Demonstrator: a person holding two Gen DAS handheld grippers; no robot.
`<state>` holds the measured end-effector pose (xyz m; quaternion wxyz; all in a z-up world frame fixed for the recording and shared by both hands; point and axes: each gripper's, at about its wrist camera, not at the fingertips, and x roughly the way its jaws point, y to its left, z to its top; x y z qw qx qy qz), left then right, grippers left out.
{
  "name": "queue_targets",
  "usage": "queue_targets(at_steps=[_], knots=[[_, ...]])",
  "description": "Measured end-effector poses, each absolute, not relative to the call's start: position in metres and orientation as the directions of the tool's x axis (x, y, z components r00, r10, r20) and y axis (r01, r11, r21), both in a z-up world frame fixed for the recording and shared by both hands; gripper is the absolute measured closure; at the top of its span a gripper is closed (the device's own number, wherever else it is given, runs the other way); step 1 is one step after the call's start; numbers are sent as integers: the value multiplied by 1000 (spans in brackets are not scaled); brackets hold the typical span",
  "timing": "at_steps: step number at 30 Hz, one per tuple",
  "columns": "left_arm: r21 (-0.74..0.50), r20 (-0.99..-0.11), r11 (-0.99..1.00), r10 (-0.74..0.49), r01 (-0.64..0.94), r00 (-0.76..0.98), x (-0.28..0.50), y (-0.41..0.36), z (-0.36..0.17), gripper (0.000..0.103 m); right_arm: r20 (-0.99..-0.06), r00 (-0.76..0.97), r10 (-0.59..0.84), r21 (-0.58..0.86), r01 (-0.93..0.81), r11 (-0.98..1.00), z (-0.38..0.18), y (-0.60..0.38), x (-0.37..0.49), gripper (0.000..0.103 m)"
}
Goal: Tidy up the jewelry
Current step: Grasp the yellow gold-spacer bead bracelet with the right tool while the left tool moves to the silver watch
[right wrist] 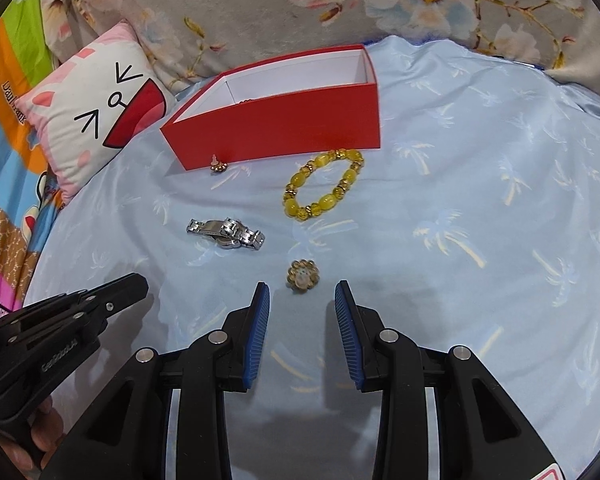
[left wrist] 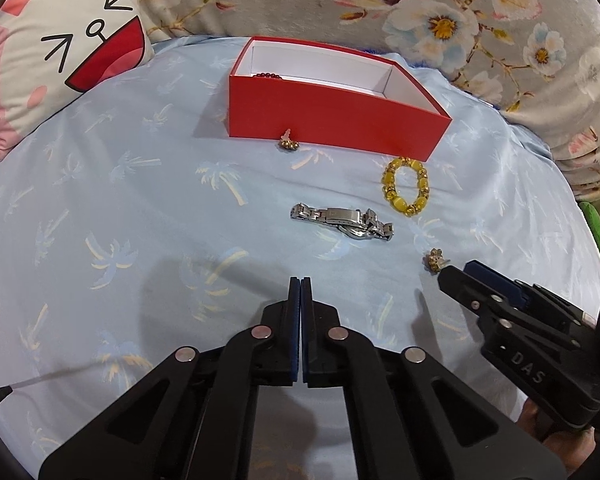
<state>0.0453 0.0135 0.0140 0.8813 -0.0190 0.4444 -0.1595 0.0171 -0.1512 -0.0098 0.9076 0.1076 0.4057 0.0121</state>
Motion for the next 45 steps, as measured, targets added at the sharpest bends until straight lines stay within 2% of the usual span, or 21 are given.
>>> queue_targets(at_steps=[7, 16, 22, 23, 27, 29, 39, 45], knots=[[-175, -779, 952, -289, 250, 556, 53, 19, 15, 103, -735, 670, 104, 192, 59, 980, -12, -146, 29, 69], [-183, -779, 950, -296, 251, 552, 62, 16, 16, 103, -729, 677, 99, 245, 123, 962, -5, -177, 69, 69], [-184, -785, 953, -290, 240, 548, 68, 15, 14, 103, -758, 650, 60, 198, 141, 970, -13, -175, 101, 69], [-188, -786, 953, -291, 239, 546, 69, 15, 14, 103, -756, 653, 45, 180, 142, 973, -13, -173, 102, 71], [-205, -785, 949, -306, 240, 538, 74, 12, 15, 103, -759, 650, -42, 79, 156, 985, -15, -169, 101, 91], [-218, -785, 944, -320, 247, 531, 75, 8, 14, 103, -760, 649, -32, 96, 160, 982, -15, -175, 97, 94], [-305, -782, 914, -401, 269, 477, 86, -38, 16, 103, -751, 660, 8, 198, 214, 957, -20, -204, 51, 94], [-268, -813, 943, -332, 198, 478, 101, -65, 7, 101, -743, 669, 24, 218, 208, 954, -21, -205, 41, 94]])
